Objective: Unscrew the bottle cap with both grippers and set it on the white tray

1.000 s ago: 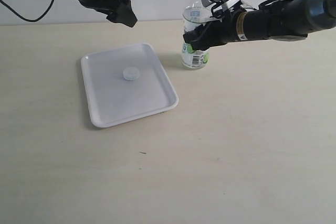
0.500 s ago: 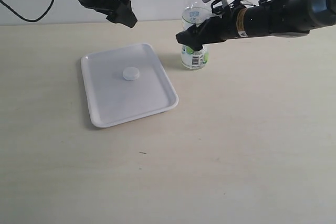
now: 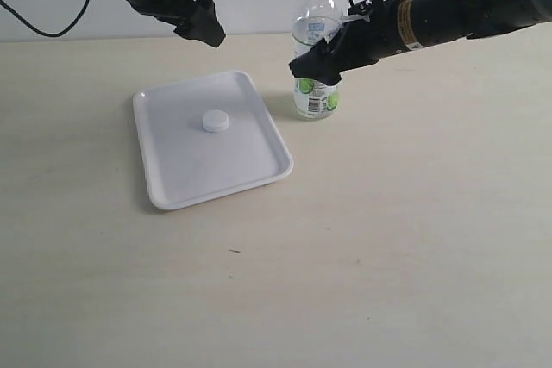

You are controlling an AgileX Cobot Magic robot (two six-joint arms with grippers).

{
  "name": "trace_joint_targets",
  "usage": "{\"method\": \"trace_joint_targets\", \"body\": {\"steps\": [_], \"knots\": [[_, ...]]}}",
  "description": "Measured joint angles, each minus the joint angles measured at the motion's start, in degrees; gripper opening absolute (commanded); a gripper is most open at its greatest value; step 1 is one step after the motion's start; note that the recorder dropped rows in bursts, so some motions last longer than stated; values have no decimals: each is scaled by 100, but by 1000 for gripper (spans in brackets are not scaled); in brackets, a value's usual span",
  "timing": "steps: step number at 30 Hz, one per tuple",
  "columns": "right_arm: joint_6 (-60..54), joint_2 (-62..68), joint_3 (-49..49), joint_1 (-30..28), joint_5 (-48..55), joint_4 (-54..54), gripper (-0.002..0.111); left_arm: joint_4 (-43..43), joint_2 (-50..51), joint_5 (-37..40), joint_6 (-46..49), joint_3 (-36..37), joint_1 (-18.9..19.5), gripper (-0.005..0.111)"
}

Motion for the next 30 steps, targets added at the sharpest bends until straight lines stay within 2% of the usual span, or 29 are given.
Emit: {"method": "trace_joint_targets", "body": {"steps": [11,24,30], "knots": [[246,-150,0,-499,-1038,-58,93,0,0,0,0,0,0,90],[402,-173,0,-928,-1758,-131,93,0,0,0,0,0,0,90],[426,-240,0,-1391,-2684,-43,93,0,0,0,0,0,0,90]]}}
